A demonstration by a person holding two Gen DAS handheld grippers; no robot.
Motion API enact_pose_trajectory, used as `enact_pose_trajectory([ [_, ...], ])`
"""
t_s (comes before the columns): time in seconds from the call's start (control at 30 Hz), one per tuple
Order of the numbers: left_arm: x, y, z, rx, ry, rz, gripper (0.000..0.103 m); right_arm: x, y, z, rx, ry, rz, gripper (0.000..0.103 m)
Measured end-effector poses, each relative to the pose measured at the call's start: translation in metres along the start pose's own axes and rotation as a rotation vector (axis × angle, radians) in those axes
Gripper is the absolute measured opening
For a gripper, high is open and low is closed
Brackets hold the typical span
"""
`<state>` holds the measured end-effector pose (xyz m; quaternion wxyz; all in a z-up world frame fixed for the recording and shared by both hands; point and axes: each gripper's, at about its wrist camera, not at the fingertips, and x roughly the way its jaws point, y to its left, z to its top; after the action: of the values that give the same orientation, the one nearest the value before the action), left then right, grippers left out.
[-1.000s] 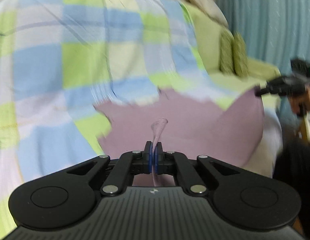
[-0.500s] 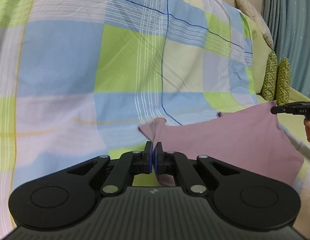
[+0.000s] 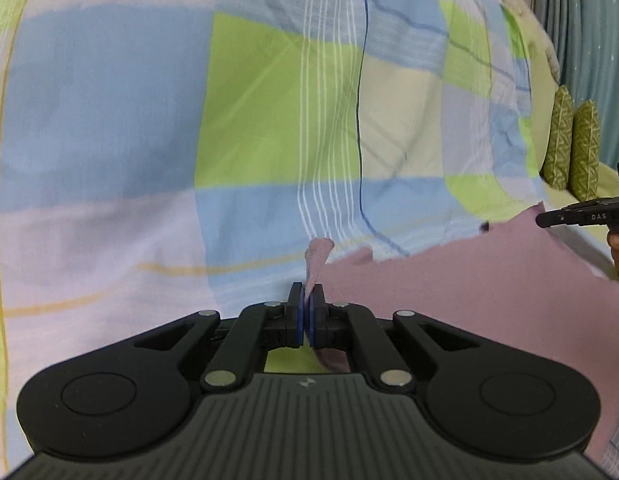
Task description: Fold clothes
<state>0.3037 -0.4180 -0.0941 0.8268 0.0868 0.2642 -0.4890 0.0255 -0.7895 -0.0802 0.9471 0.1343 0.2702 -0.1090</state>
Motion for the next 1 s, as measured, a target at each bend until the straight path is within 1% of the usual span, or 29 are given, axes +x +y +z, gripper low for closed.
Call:
enact_pose_trajectory([
  [0.13, 0.019, 0.003, -0.003, 0.005, 0.039, 0.007, 0.0, 0.015, -0.003, -0.001, 0.009, 0.011, -0.023, 0.001],
  [0.2, 0.032, 0.003, -0.004, 0.013, 0.075, 0.014, 0.0, 0.023, -0.005, -0.006, 0.01, 0.044, -0.032, 0.001],
  [0.27, 0.032, 0.004, -0.008, 0.01, 0.074, 0.028, 0.002, 0.027, -0.007, -0.011, 0.01, 0.071, -0.035, 0.0],
  [0.3, 0.031, 0.003, -0.008, 0.014, 0.075, 0.046, 0.005, 0.025, -0.008, -0.011, 0.018, 0.071, -0.043, 0.001],
  [0.37, 0.028, 0.003, -0.008, 0.021, 0.077, 0.069, 0.012, 0.021, -0.01, -0.008, 0.019, 0.069, -0.074, 0.006],
  [0.4, 0.021, 0.003, -0.007, 0.035, 0.082, 0.106, 0.013, 0.017, -0.009, -0.007, 0.01, 0.063, -0.099, 0.011],
  [0.43, 0.014, 0.002, -0.005, 0.049, 0.086, 0.144, 0.013, 0.006, -0.006, -0.004, -0.007, 0.048, -0.143, 0.013],
  [0.47, 0.01, 0.002, -0.006, 0.054, 0.085, 0.152, 0.013, -0.006, -0.002, -0.002, -0.009, 0.031, -0.147, 0.013],
  [0.57, -0.03, -0.009, -0.008, 0.089, 0.049, 0.162, 0.013, -0.04, 0.018, -0.007, -0.013, -0.019, -0.09, 0.013],
  [0.6, -0.046, -0.018, -0.01, 0.11, 0.036, 0.158, 0.013, -0.054, 0.034, -0.013, -0.029, -0.028, -0.063, 0.013],
  [0.63, -0.067, -0.036, -0.015, 0.146, 0.018, 0.132, 0.013, -0.065, 0.05, -0.02, -0.046, -0.033, -0.036, 0.013],
  [0.7, -0.092, -0.07, -0.025, 0.182, 0.011, 0.065, 0.015, -0.076, 0.085, -0.036, -0.086, -0.026, 0.019, 0.013],
  [0.73, -0.097, -0.084, -0.031, 0.195, 0.017, 0.027, 0.016, -0.079, 0.103, -0.044, -0.107, -0.022, 0.046, 0.013],
  [0.77, -0.099, -0.098, -0.037, 0.22, 0.027, -0.001, 0.021, -0.078, 0.121, -0.051, -0.129, -0.018, 0.07, 0.013],
  [0.83, -0.093, -0.114, -0.047, 0.231, 0.048, -0.021, 0.022, -0.067, 0.154, -0.062, -0.148, -0.014, 0.115, 0.013],
  [0.87, -0.081, -0.124, -0.057, 0.231, 0.098, -0.041, 0.022, -0.058, 0.168, -0.067, -0.144, -0.007, 0.136, 0.013],
  [0.93, -0.074, -0.129, -0.073, 0.277, 0.145, 0.005, 0.021, -0.038, 0.185, -0.074, -0.163, 0.04, 0.156, 0.013],
  [0.97, -0.077, -0.127, -0.079, 0.278, 0.144, 0.007, 0.021, -0.032, 0.192, -0.08, -0.192, 0.07, 0.148, 0.013],
  [1.0, -0.082, -0.122, -0.083, 0.258, 0.146, 0.007, 0.021, -0.032, 0.191, -0.086, -0.21, 0.084, 0.129, 0.013],
])
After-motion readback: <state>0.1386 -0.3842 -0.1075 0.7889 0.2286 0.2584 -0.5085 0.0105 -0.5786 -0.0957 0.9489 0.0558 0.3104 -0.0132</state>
